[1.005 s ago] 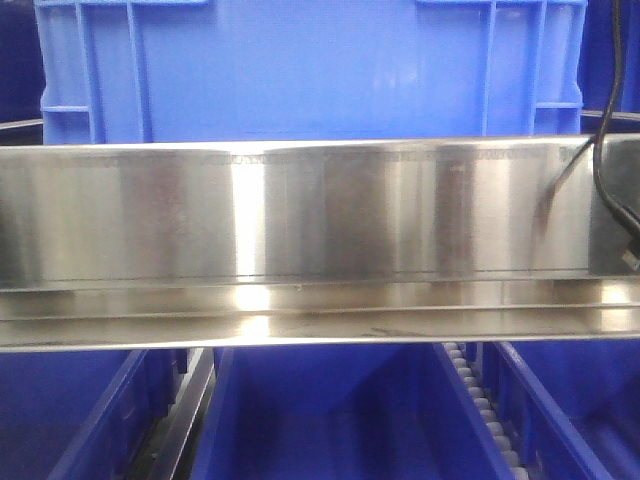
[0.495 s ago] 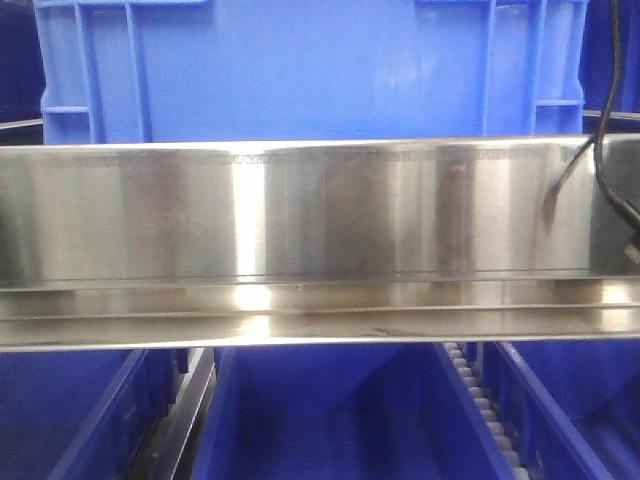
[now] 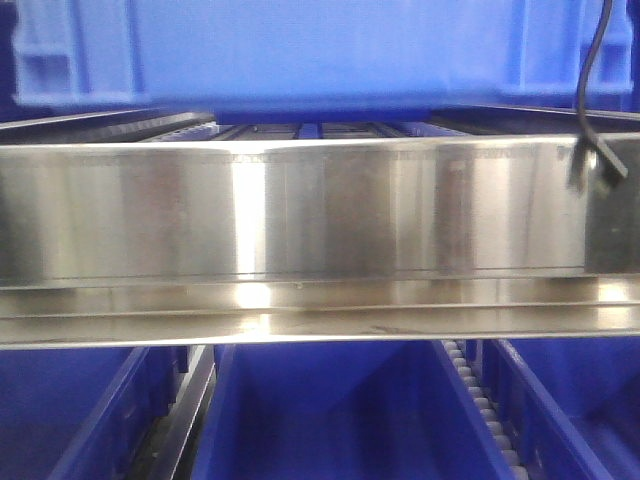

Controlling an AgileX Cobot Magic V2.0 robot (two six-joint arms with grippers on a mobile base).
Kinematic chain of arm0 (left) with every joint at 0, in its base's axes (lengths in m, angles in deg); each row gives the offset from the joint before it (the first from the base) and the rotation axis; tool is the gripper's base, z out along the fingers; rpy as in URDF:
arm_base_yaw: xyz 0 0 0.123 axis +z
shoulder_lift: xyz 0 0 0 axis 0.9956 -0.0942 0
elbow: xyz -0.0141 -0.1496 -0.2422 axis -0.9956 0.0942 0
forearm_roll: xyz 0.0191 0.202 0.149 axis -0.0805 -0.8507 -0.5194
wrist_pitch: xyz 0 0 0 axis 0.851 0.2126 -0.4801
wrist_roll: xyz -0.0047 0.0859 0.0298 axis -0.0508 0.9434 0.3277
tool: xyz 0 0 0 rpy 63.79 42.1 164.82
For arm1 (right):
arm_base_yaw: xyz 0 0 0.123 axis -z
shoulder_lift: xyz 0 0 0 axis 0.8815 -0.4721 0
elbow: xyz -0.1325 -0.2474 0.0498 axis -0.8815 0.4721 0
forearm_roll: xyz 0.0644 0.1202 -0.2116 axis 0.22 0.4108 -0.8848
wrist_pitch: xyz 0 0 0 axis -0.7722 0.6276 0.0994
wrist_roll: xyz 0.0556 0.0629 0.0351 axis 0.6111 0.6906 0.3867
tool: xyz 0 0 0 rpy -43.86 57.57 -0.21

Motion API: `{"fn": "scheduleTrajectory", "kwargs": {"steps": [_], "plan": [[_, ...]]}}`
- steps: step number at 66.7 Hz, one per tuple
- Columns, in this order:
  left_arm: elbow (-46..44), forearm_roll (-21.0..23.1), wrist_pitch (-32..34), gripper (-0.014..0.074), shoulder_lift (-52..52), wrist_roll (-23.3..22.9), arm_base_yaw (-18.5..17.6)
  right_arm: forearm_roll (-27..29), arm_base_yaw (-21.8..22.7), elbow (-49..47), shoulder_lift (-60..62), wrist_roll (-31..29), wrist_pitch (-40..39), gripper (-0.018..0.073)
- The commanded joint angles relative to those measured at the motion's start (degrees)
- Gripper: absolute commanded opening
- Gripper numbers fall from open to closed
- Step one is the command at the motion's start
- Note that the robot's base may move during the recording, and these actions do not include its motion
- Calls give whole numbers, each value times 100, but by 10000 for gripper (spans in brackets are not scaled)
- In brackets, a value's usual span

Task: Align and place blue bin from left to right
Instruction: 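Lift the blue bin up off the steel shelf with both grippers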

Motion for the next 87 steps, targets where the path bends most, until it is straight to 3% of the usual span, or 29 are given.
{"fn": "scheduleTrajectory", "kwargs": {"steps": [1, 13, 34, 46, 66, 87], "plan": [[-53, 192, 340, -111, 395, -126, -128, -66, -140, -131, 347, 245, -345, -78], [482, -140, 340, -111, 931, -479, -290, -811, -556, 200, 790, 660, -346, -78], [2239, -671, 340, -111, 2206, -1178, -897, -1092, -1159, 2065, 2016, 1320, -1206, -79], [3044, -811, 685, -111, 2775, -1577, -1338, -2210, -1768, 3118, 2826, 2168, -1260, -78], [3625, -1263, 644, -111, 3259, -2119, -2083, -2484, -2366, 4307, 3612, 2846, -1279, -78], [3707, -1330, 541, -111, 3354, -2076, -2139, -2484, -2376, 4520, 3758, 2951, -1460, -78]]}}
